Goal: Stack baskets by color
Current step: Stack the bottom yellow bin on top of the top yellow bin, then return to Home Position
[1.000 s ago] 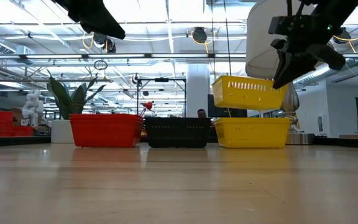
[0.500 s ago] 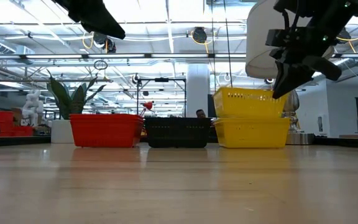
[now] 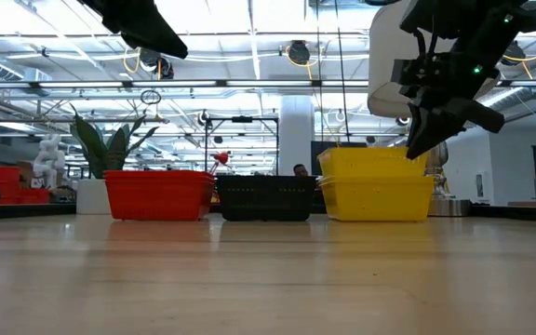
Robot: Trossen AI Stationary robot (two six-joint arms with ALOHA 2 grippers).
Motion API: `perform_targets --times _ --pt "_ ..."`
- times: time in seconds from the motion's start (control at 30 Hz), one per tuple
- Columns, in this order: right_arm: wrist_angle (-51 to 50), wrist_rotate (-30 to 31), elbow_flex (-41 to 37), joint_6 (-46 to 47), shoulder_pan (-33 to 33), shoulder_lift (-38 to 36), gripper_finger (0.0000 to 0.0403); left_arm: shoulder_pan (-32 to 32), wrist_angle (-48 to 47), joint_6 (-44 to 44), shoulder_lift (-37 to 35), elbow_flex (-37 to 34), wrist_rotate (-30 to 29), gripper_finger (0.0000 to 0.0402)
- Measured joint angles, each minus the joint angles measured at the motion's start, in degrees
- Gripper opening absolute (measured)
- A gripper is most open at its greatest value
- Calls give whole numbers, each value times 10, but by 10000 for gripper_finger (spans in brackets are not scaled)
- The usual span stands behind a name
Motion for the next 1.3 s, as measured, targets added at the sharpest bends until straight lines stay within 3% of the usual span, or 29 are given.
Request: perform_targets --times 0.4,0.67,0.87,1.03,1.3 --pt "5 -31 0 25 -7 0 134 0 0 0 0 0 0 97" --pt "4 -66 15 46 -6 0 152 0 0 3 0 0 0 97" --pt "17 -138 46 69 -5 0 143 0 0 5 0 0 0 97" --pt "44 -133 48 82 23 -11 117 0 1 5 0 0 0 97" --pt "73 -131 48 90 97 -62 25 -3 55 36 0 0 2 95"
